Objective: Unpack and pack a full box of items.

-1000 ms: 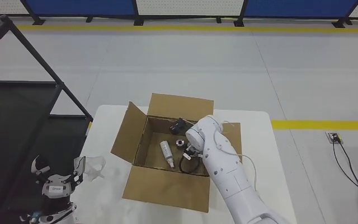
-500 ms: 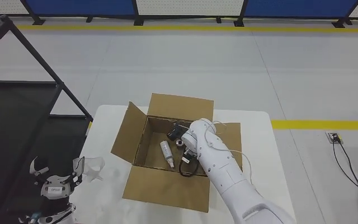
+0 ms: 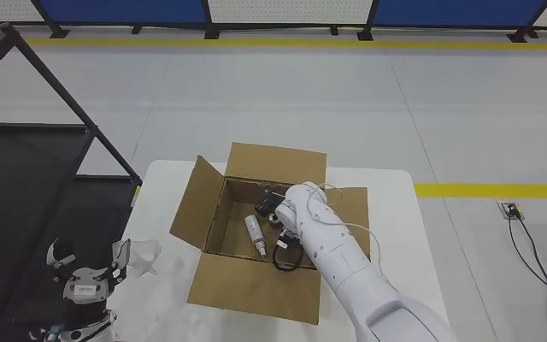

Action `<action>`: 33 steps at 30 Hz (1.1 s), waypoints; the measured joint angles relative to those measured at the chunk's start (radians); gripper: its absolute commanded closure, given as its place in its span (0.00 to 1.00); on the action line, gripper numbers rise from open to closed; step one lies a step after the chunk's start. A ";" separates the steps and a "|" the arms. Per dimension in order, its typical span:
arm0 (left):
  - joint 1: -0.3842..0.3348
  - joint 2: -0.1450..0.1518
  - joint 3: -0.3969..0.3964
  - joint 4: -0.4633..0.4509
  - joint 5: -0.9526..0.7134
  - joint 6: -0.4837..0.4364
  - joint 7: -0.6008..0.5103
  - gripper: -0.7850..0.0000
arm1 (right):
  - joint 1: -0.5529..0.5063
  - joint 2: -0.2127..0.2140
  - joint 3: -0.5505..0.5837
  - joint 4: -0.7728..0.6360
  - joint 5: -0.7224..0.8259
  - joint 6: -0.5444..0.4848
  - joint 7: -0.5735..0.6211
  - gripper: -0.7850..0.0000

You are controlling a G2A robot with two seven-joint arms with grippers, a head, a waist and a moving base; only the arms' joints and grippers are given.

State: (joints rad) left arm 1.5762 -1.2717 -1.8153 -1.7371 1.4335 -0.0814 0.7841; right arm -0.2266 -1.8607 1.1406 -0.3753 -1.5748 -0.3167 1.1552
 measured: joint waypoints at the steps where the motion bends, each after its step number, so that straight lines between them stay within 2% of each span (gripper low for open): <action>1: 0.000 0.000 0.000 0.000 0.000 0.000 0.000 0.00 | 0.006 -0.001 -0.001 0.010 0.004 0.007 -0.004 0.25; 2: 0.000 0.000 0.000 0.000 0.000 0.000 0.000 0.00 | 0.010 -0.003 -0.003 0.017 0.005 0.013 -0.006 0.25; 3: 0.000 0.000 0.000 0.000 0.000 0.000 0.000 0.00 | 0.014 -0.004 -0.005 0.024 0.006 0.019 -0.007 0.32; 5: -0.001 0.000 -0.001 0.001 0.001 0.000 0.001 0.00 | 0.021 -0.008 -0.012 0.042 0.006 0.036 -0.007 0.54; 6: -0.002 0.000 -0.001 0.001 0.001 0.000 0.001 0.00 | 0.024 -0.010 -0.015 0.048 0.006 0.044 -0.006 0.60; 9: -0.003 0.000 -0.001 0.001 0.000 -0.002 0.002 0.00 | 0.032 -0.017 -0.024 0.068 0.008 0.062 -0.010 0.87; 10: -0.003 0.000 -0.002 0.001 0.000 -0.003 0.002 0.00 | 0.036 -0.019 -0.026 0.076 0.010 0.065 -0.013 0.99; 18: -0.010 0.001 -0.006 0.005 -0.002 -0.010 -0.001 0.00 | 0.055 -0.019 -0.028 0.073 0.033 0.049 -0.048 1.00; 24: -0.021 0.002 -0.002 0.008 0.004 -0.018 -0.007 0.00 | 0.033 -0.001 -0.016 -0.027 0.040 0.015 -0.073 1.00; 29: -0.034 0.003 0.005 0.012 0.011 -0.026 -0.013 0.00 | -0.068 0.033 0.012 -0.260 0.015 0.005 -0.016 1.00; 33: -0.039 0.004 0.008 0.012 0.014 -0.030 -0.014 0.00 | -0.232 0.065 0.042 -0.582 -0.037 -0.001 0.095 1.00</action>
State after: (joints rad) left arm 1.5370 -1.2678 -1.8070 -1.7250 1.4479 -0.1117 0.7698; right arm -0.4586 -1.7954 1.1829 -0.9574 -1.6114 -0.3179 1.2499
